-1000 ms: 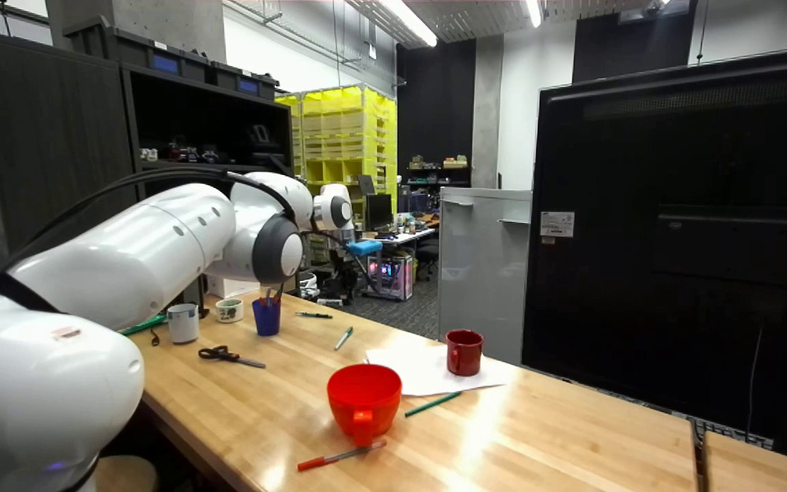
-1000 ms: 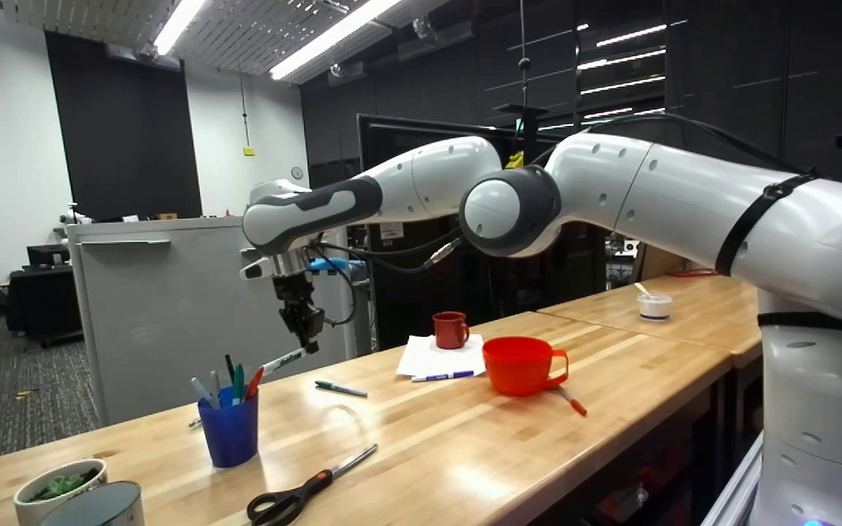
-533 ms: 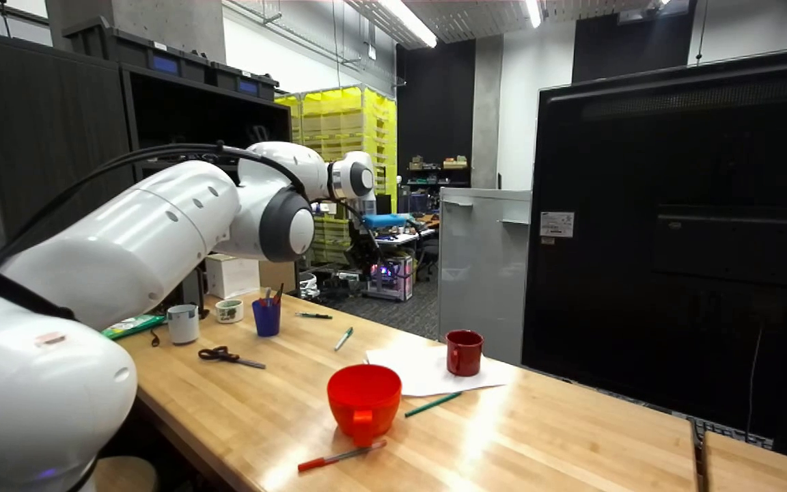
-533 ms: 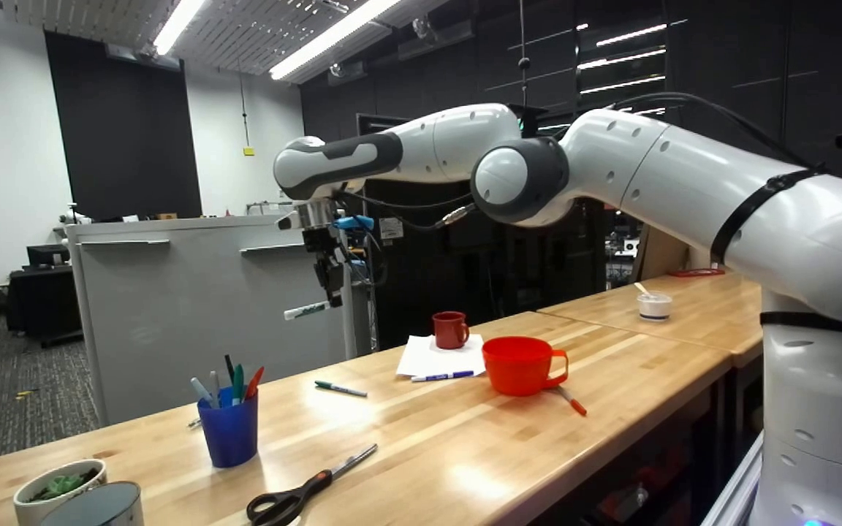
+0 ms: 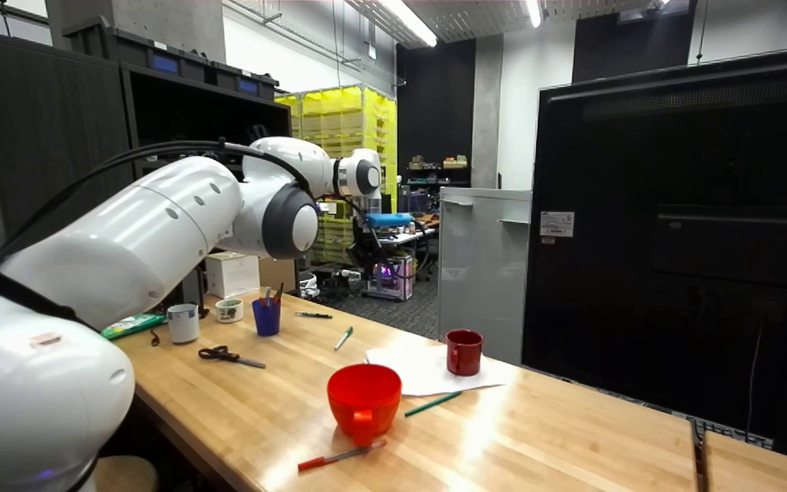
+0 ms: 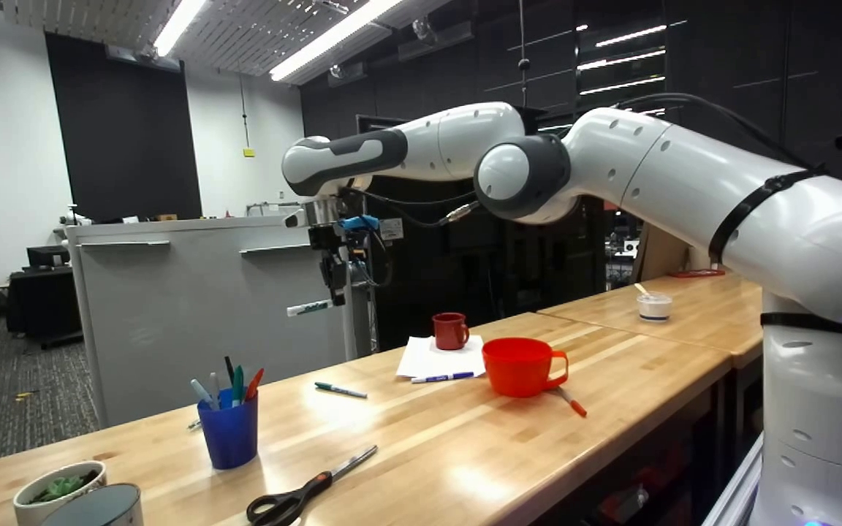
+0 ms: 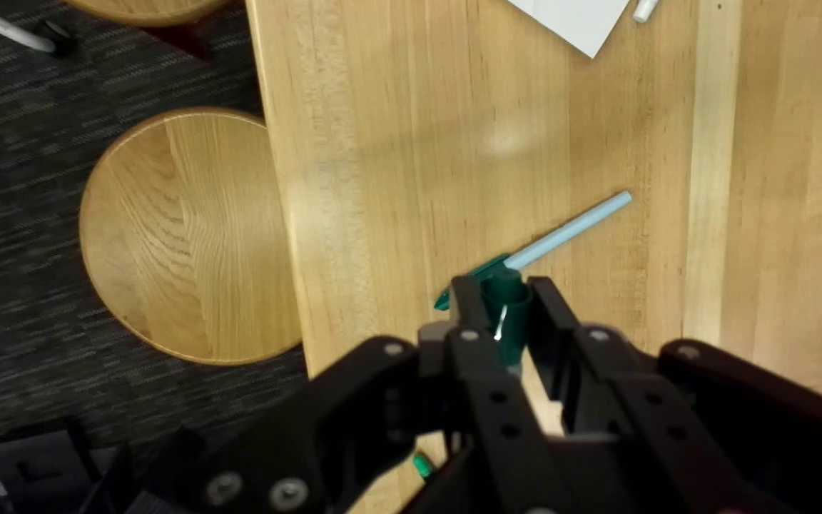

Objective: Move the green marker to the right

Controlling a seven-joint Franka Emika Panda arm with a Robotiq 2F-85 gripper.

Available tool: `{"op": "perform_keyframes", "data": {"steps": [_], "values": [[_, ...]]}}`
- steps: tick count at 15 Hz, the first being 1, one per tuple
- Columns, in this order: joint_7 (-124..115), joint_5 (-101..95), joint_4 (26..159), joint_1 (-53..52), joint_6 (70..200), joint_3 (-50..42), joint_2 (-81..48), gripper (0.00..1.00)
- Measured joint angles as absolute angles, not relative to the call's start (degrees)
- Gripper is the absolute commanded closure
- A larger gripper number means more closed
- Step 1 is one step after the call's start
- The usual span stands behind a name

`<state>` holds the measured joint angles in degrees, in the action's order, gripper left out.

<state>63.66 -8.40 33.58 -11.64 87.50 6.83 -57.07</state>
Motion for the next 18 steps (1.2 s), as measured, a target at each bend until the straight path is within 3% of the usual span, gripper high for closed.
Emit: {"op": "perform_keyframes", "data": {"steps": [2,3,18], "values": [[63.6,-8.4,33.6,-11.6,87.5,6.8,-57.0,0.80],[63.6,-8.4,33.6,-11.6,87.5,6.8,-57.0,0.95],[44.8,-3.6,34.5,0.3,87.5,5.4,-52.0,0.95]]}}
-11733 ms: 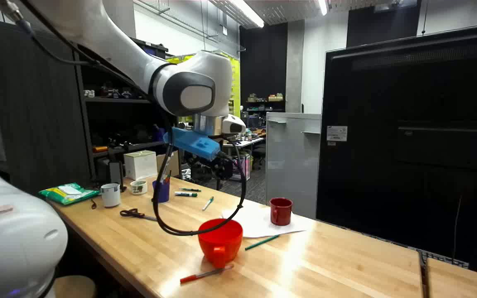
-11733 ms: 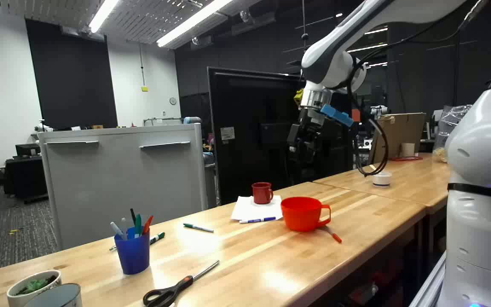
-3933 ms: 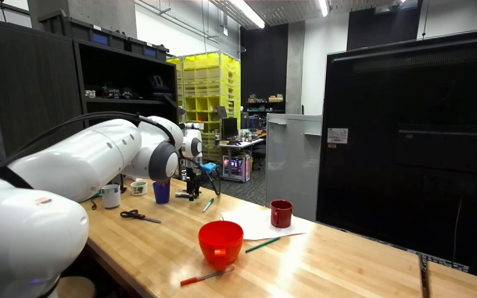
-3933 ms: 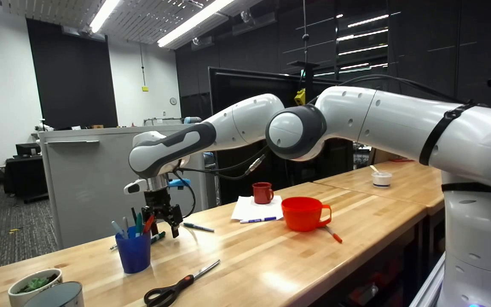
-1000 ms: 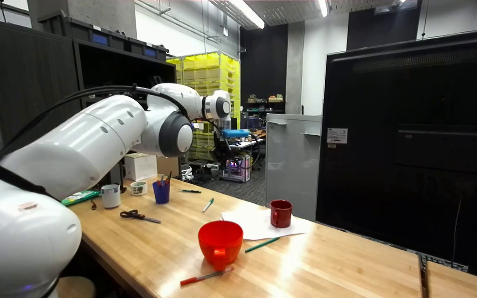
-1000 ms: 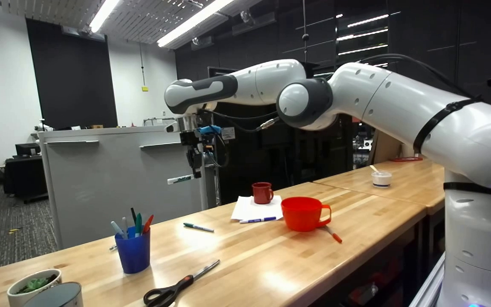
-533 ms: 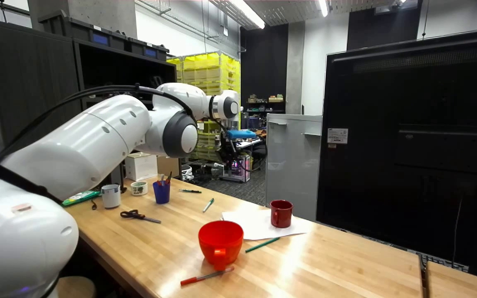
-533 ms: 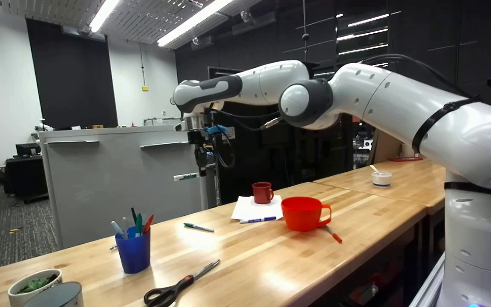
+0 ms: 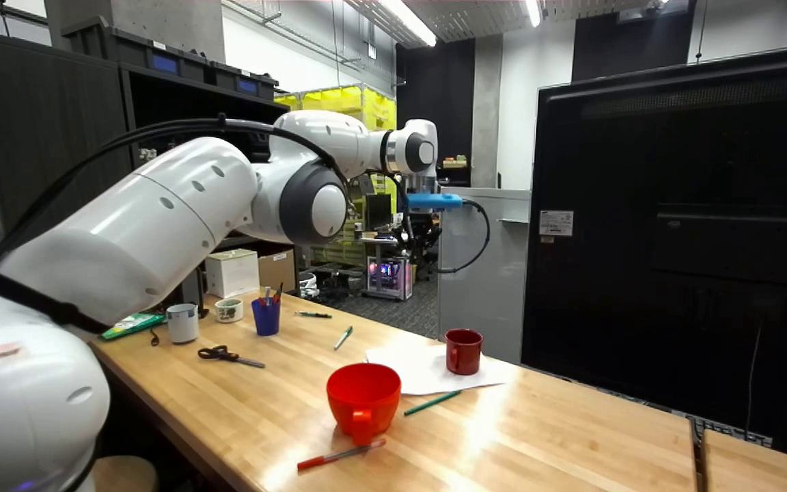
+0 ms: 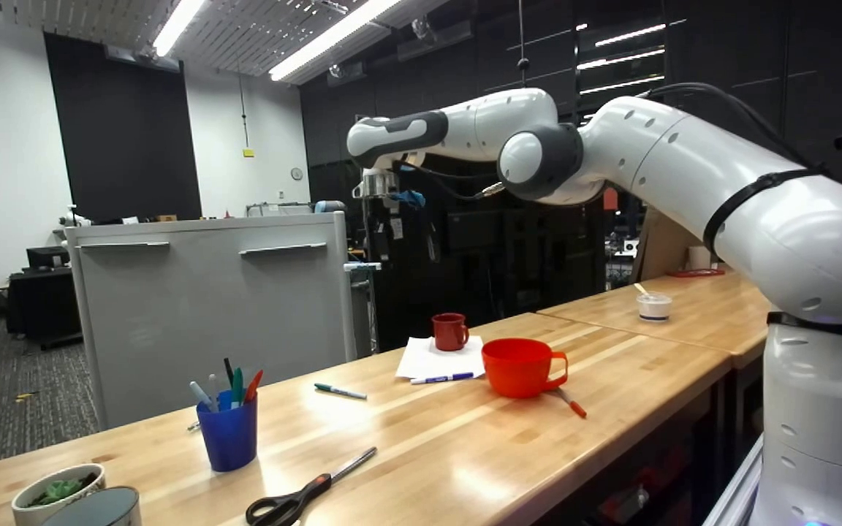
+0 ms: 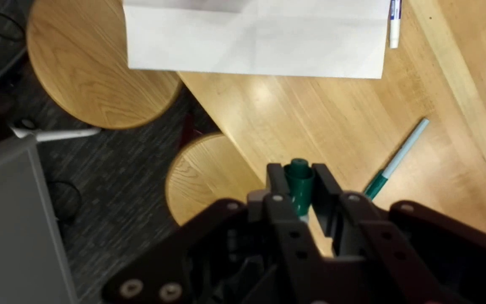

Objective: Move the green marker to the right

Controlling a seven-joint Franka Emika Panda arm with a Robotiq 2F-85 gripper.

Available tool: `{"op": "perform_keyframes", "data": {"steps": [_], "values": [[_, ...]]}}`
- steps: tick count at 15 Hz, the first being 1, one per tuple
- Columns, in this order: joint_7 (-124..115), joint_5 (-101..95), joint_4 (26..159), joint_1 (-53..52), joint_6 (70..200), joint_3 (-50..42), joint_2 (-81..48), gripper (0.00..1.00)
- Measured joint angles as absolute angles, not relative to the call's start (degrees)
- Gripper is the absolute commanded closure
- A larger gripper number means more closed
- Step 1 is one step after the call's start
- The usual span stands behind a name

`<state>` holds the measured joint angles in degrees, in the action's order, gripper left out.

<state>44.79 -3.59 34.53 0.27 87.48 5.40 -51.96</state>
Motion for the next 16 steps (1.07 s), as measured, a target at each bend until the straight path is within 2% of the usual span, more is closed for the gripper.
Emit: {"op": "perform_keyframes", "data": {"steps": [8,9,16], "values": [[29.5,-3.6,45.4,5.7,88.1,0.6,-44.0,0.95],[27.7,-3.6,47.7,6.2,88.6,-0.1,-42.7,0.80],[23.1,-3.6,55.9,7.1,90.0,-1.3,-38.1,0.80]]}}
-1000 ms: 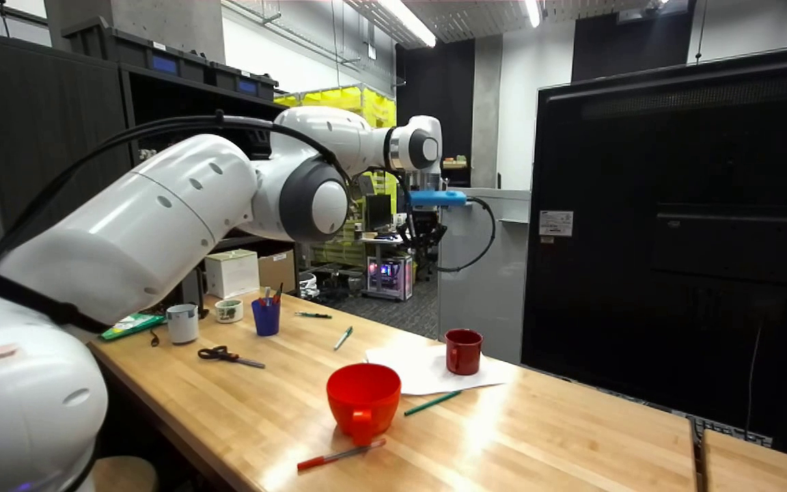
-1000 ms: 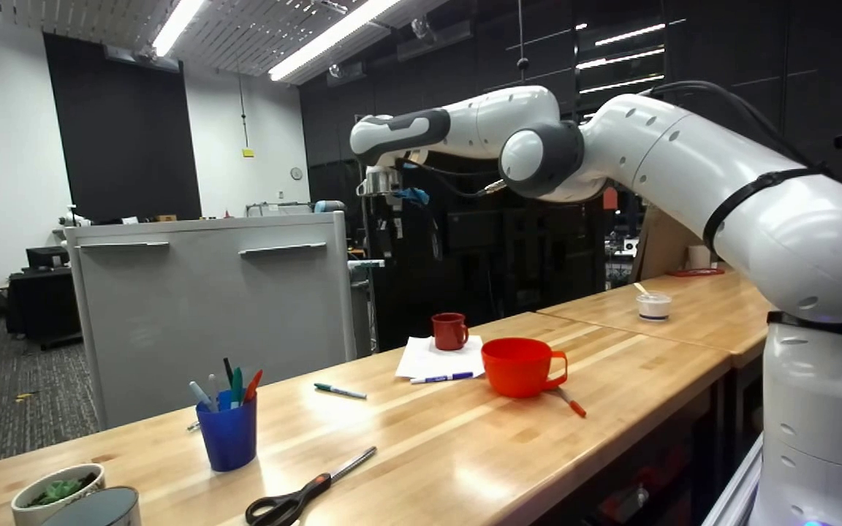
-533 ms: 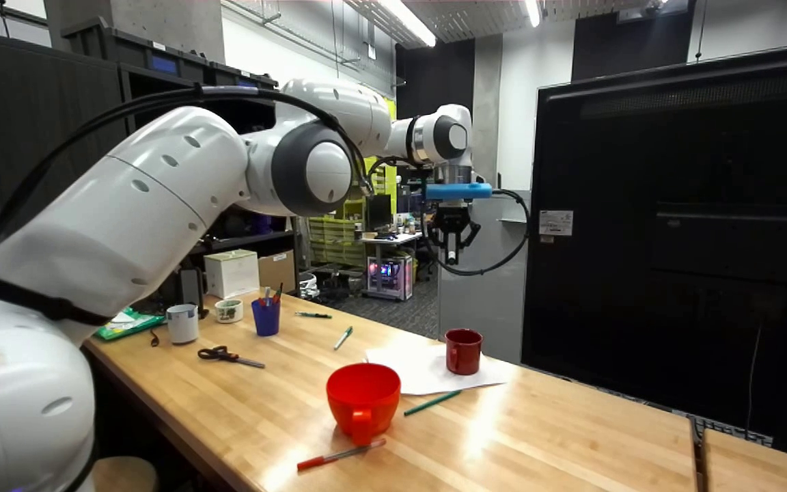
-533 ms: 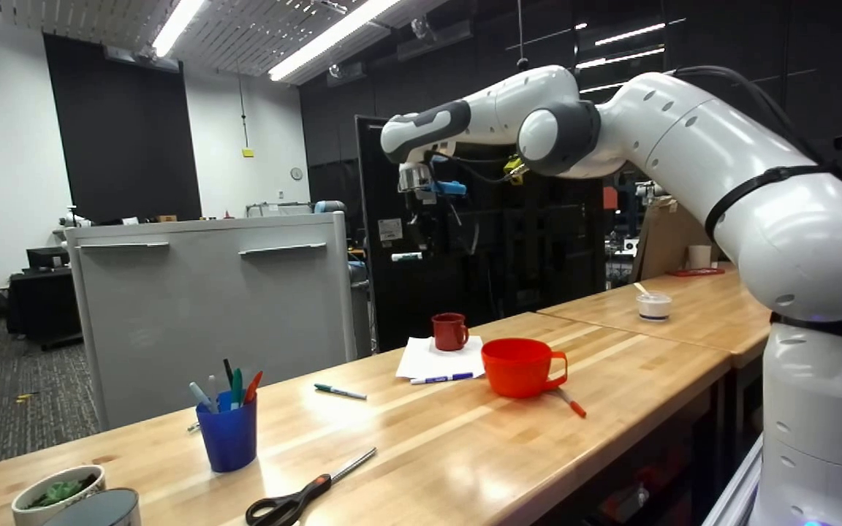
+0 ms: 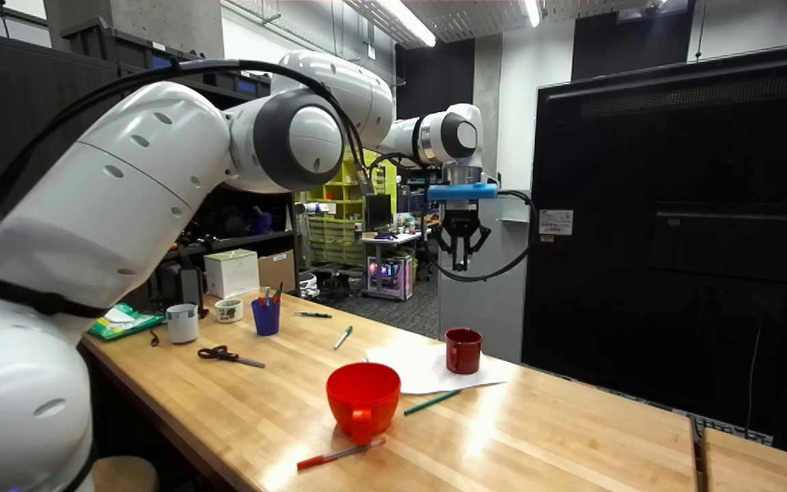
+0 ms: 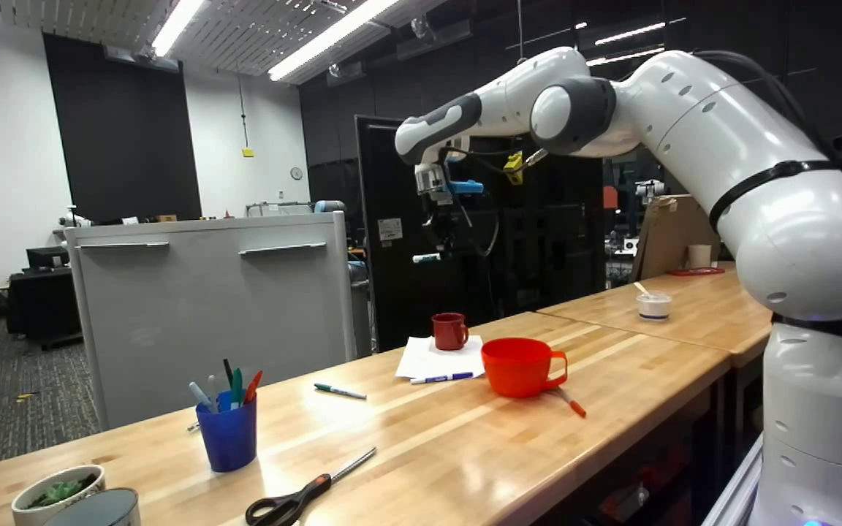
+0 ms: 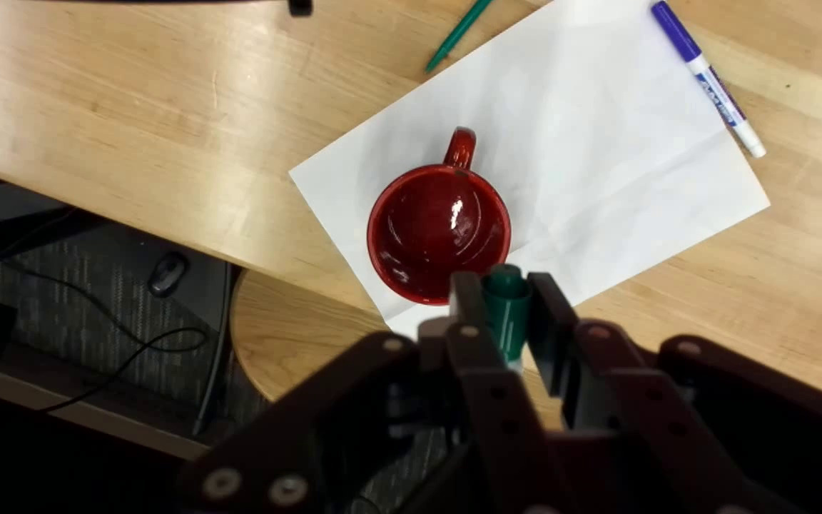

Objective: Move the green marker to the right

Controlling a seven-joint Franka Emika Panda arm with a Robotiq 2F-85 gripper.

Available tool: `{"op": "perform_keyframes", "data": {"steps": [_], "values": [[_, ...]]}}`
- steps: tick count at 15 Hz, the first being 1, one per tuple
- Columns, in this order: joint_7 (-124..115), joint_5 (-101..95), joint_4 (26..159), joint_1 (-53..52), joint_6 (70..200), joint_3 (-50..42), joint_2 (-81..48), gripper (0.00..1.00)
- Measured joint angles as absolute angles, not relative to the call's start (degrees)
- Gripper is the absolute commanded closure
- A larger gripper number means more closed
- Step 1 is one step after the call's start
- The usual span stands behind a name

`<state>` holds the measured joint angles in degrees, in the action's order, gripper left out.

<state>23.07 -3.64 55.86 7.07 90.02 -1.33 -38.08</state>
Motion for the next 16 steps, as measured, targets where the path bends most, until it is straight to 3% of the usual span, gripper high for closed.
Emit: {"op": "perform_keyframes", "data": {"steps": [1,2,16], "values": [[23.0,-3.6,56.0,7.0,90.1,-1.3,-38.0,0.80],[23.0,-3.6,56.2,7.0,90.1,-1.3,-37.9,0.95],[4.6,-3.6,67.2,8.8,102.1,-8.9,-37.9,0.95]]}}
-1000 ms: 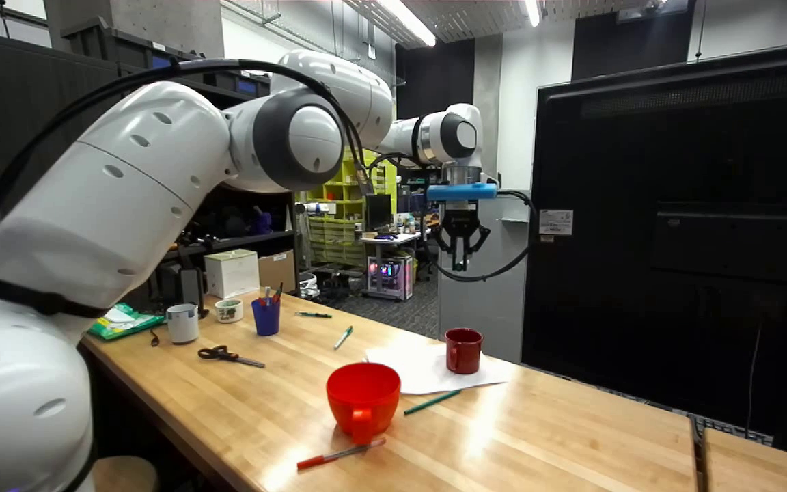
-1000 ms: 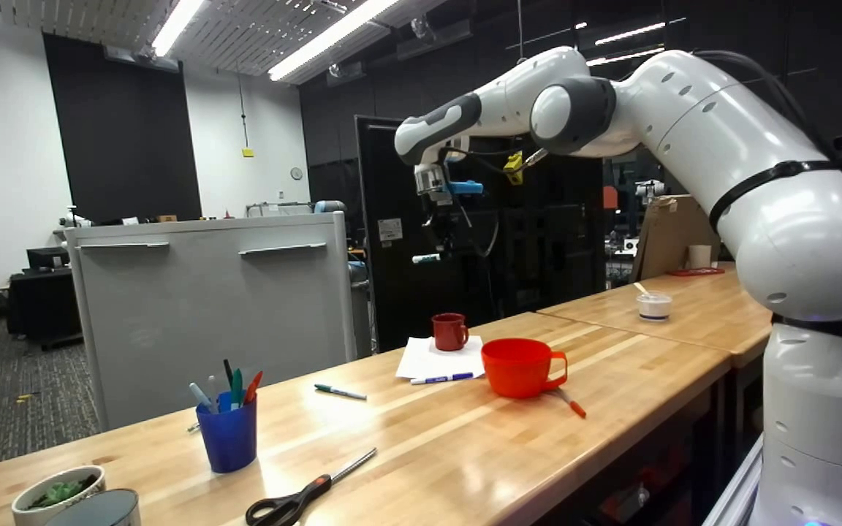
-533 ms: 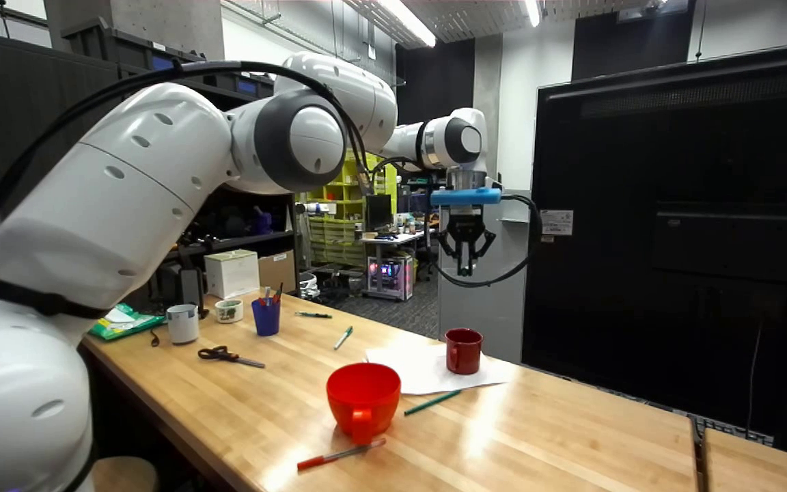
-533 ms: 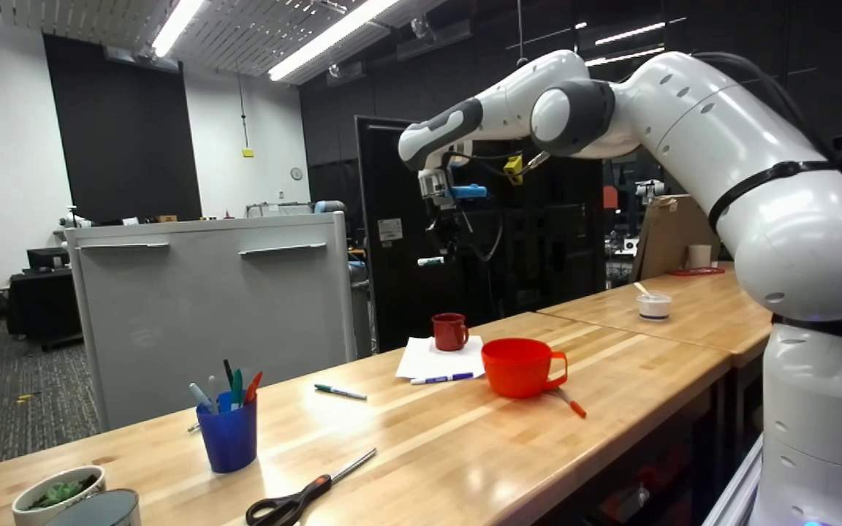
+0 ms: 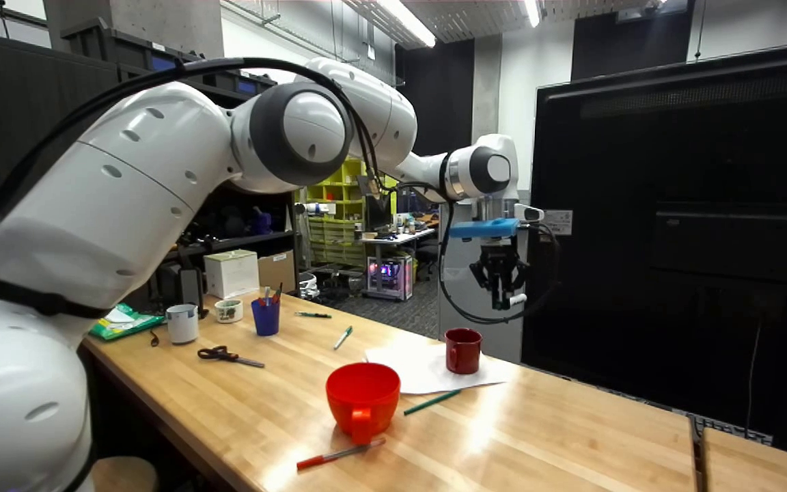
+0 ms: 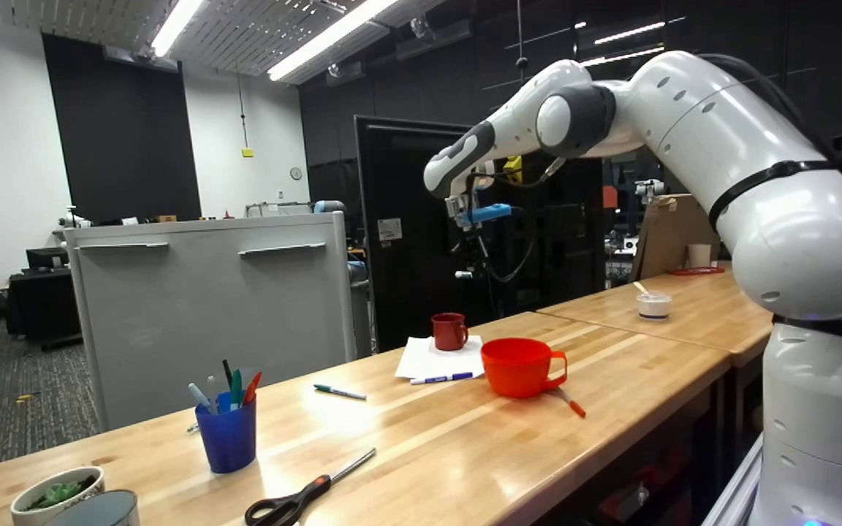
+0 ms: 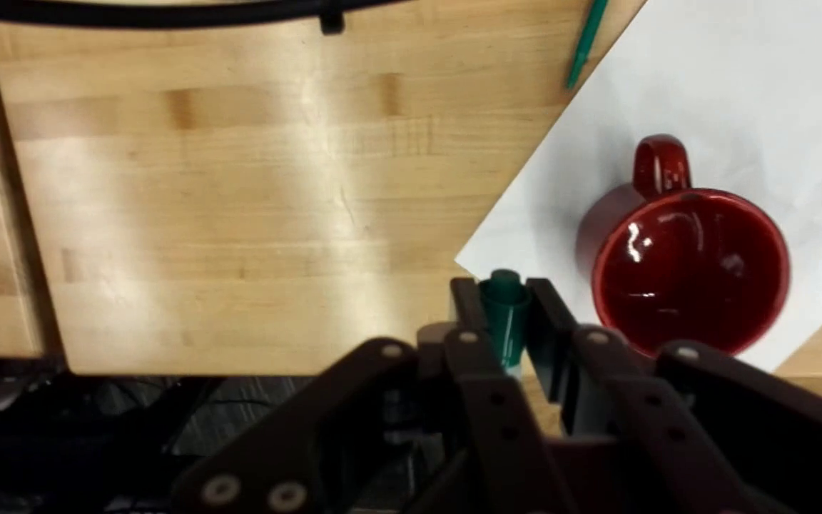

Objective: Move the green marker to the right

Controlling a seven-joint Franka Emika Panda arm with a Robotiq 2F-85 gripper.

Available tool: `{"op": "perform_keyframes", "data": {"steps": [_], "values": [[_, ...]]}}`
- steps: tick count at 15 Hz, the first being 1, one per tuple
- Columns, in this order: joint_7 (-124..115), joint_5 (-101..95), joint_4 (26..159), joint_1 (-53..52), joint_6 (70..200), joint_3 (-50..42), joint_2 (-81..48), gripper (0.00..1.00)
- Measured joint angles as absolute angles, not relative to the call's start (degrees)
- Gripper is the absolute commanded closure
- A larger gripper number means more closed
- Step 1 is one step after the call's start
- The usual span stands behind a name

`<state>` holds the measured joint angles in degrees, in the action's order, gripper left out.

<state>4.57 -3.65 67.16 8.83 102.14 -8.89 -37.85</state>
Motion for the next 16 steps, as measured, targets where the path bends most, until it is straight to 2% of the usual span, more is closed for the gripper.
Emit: {"op": "perform_keyframes", "data": {"steps": [8,16], "values": [[-15.3,-4.1,87.3,8.8,109.5,-13.8,-30.3,0.95],[-25.3,-4.5,106.7,8.8,116.3,-16.0,-20.1,0.95]]}}
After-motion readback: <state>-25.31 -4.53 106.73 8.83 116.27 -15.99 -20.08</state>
